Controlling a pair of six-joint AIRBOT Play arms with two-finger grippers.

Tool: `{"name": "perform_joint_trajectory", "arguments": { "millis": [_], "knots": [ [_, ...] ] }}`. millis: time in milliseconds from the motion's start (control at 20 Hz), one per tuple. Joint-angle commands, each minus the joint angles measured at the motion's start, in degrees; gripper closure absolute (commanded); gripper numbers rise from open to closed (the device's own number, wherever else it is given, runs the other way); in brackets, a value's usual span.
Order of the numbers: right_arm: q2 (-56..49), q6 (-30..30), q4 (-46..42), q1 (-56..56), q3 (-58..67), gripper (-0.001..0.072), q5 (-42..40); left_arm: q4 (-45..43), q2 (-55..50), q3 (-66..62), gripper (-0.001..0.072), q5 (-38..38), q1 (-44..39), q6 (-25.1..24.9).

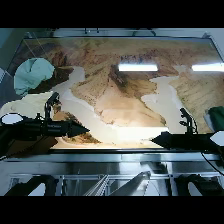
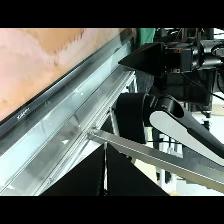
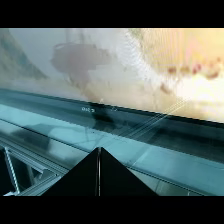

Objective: Fold the shirts.

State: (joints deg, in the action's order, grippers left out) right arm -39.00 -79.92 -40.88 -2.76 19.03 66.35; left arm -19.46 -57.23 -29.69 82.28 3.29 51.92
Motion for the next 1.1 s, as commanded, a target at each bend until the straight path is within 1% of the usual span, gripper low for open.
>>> {"name": "perform_joint_trajectory", "arguments": {
  "millis": [0,200,300,400,500,550,600,650,750,850,950,1050],
  "knots": [
    [0.0,0.0,0.0,0.1,0.0,0.0690,0.1,0.0,0.0,0.0,0.0689,0.0,0.1,0.0],
    [0.0,0.0,0.0,0.1,0.0,0.0690,0.1,0.2,0.0,0.0,0.0689,0.1,0.1,0.2],
    [0.0,0.0,0.0,0.1,0.0,0.0690,0.1,-1.1,0.0,-1.7,0.0704,0.4,0.8,2.1],
    [0.0,0.0,0.0,0.1,0.0,0.0690,0.1,-4.1,0.0,-7.2,0.0708,1.1,4.5,5.3],
    [0.0,0.0,0.0,0.1,0.0,0.0690,0.1,-8.9,0.0,-15.3,0.0699,-0.8,11.5,7.9],
    [0.0,0.0,0.0,0.1,0.0,0.0690,0.1,-12.3,0.0,-19.8,0.0437,-2.9,15.5,8.1],
    [0.0,0.0,0.0,0.1,0.0,0.0690,0.1,-15.2,0.0,-23.5,0.0241,-6.3,19.0,8.6],
    [0.0,0.0,0.0,0.1,0.0,0.0690,0.1,-17.4,0.0,-26.9,-0.0013,-11.4,22.4,9.1],
    [0.0,0.0,0.3,0.1,0.0,0.0690,-0.2,-18.5,-0.5,-30.9,-0.0013,-22.2,28.6,9.2],
    [0.0,0.0,0.4,0.1,0.0,0.0690,-0.5,-18.5,-5.1,-35.6,-0.0013,-29.3,34.1,9.2],
    [0.0,0.0,0.5,0.1,0.0,0.0690,-0.5,-18.5,-13.1,-41.0,-0.0013,-29.6,38.3,9.2],
    [0.0,0.0,2.8,0.1,0.0,0.0690,-0.5,-18.5,-22.4,-46.4,-0.0013,-28.1,41.1,9.2]
  ]
}}
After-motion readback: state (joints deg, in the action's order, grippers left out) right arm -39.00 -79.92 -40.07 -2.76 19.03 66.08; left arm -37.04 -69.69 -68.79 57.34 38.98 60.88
